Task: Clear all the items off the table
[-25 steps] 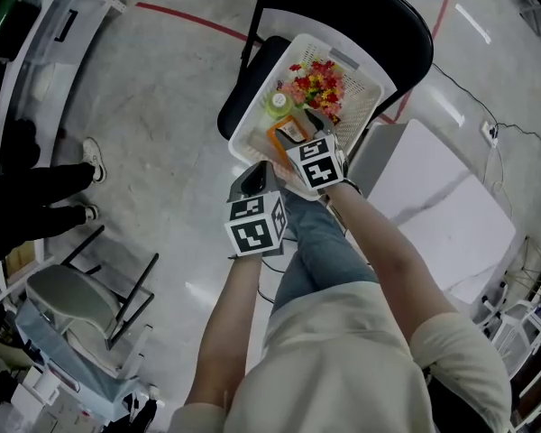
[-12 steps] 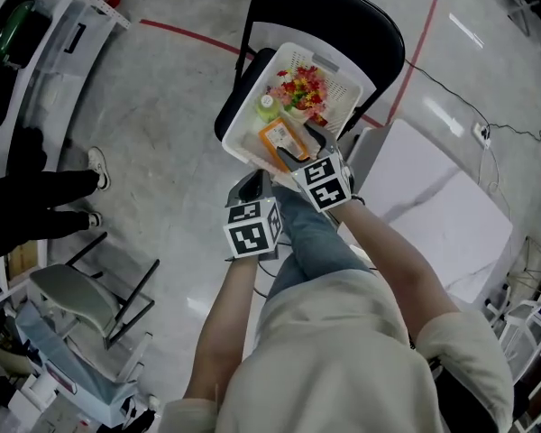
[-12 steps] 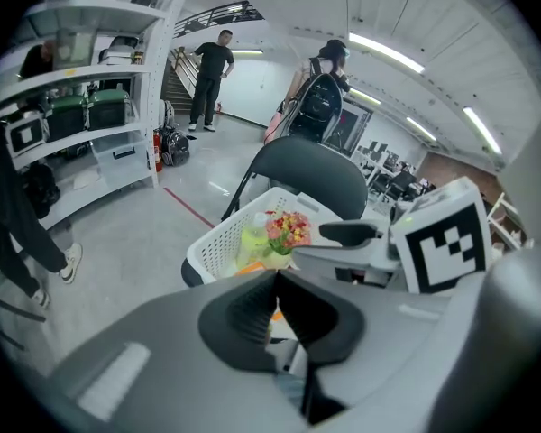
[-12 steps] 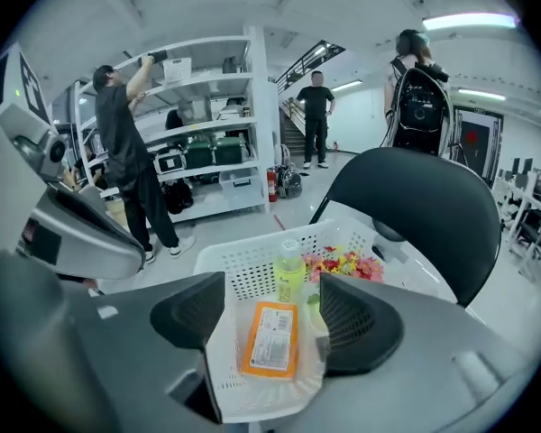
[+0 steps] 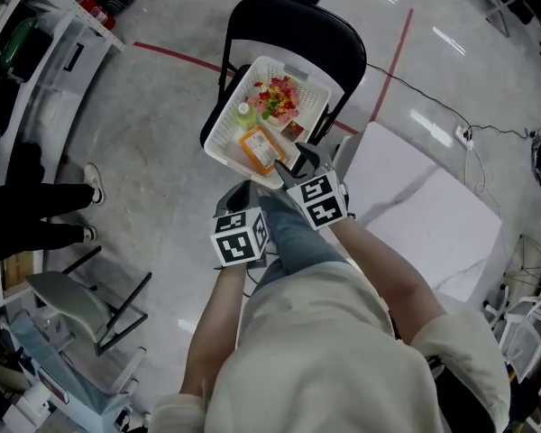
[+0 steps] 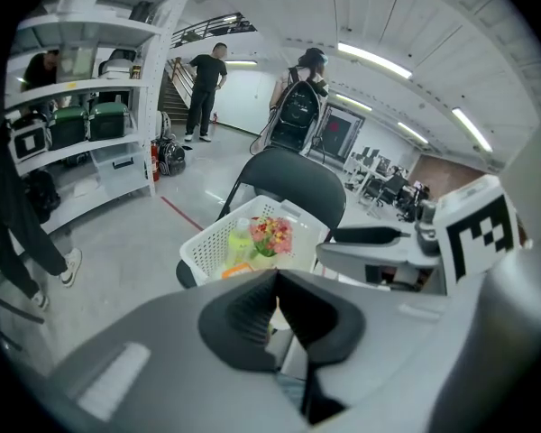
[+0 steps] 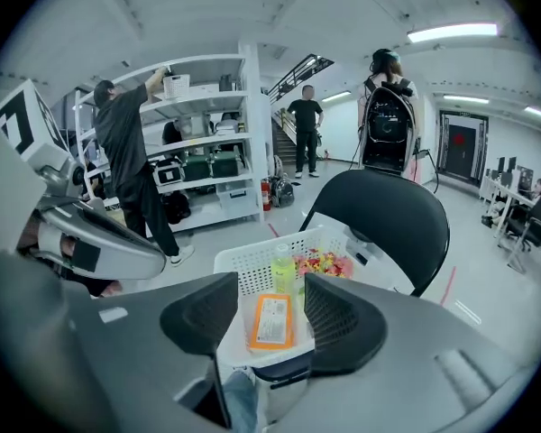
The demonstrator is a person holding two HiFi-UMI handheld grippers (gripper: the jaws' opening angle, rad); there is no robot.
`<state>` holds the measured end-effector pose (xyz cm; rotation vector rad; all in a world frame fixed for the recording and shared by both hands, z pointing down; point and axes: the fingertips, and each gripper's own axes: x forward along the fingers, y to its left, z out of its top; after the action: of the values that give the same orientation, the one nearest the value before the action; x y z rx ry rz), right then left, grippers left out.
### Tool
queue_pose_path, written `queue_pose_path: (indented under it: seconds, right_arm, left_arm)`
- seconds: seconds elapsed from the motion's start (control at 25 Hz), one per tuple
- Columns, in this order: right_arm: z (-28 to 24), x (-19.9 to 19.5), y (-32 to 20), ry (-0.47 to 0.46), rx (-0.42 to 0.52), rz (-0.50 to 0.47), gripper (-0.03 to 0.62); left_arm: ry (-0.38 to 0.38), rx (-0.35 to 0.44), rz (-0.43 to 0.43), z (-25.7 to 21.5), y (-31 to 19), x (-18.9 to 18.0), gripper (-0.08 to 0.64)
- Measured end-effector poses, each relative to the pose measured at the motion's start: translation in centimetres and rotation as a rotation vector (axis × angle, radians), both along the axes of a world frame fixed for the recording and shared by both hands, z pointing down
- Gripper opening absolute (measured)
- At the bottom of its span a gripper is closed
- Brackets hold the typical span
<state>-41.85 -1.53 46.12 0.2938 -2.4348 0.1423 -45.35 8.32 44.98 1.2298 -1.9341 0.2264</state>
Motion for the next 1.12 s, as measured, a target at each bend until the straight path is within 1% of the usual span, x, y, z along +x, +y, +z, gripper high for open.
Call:
queue_pose_path:
  seconds: [0.04, 0.16, 0.24, 0.4, 0.56, 0.76, 0.88, 1.12]
  right_arm:
    - [-0.4, 0.7, 0.2, -0.004, -0.002, 0.005, 0.219]
    - [-1.8, 2.7, 0.7, -0.022, 0.002, 0.026, 0.109]
    - [-2.6, 4.1, 1.0, -0.029, 0.015, 0.031, 0.057]
    - [-3.9, 6.4, 1.7, -0.047, 0.040, 0.037, 0.000]
    - [-5.1, 8.3, 2.4, -0.076, 0.036, 0.043, 0.000]
    - [-6.3, 10.7, 3.3, -0.097, 0.034, 0.046, -0.002]
    - [-6.7, 12.1, 3.6, -0.102, 0.024, 0.049, -0.002]
    - [-7.5, 15.5, 3.9, -0.106, 0.008, 0.086, -0.002]
  left_arm:
    - [-0.004, 0.006, 0.002, -0.3, 0.1, 0.4, 0.009]
    - [-0.016, 0.021, 0.006, -1.2, 0.4, 1.9, 0.009]
    - [-0.021, 0.029, 0.005, -1.7, 0.6, 2.9, 0.009]
    - [-0.026, 0.052, 0.005, -2.8, 1.2, 5.1, 0.009]
    - [-0.033, 0.066, 0.019, -3.6, 1.6, 7.3, 0.009]
    - [-0.030, 0.080, 0.059, -4.5, 2.2, 10.2, 0.009]
    - [-0.035, 0.095, 0.078, -5.0, 2.3, 11.5, 0.009]
    - [-0.042, 0.104, 0.116, -5.8, 2.7, 13.5, 0.009]
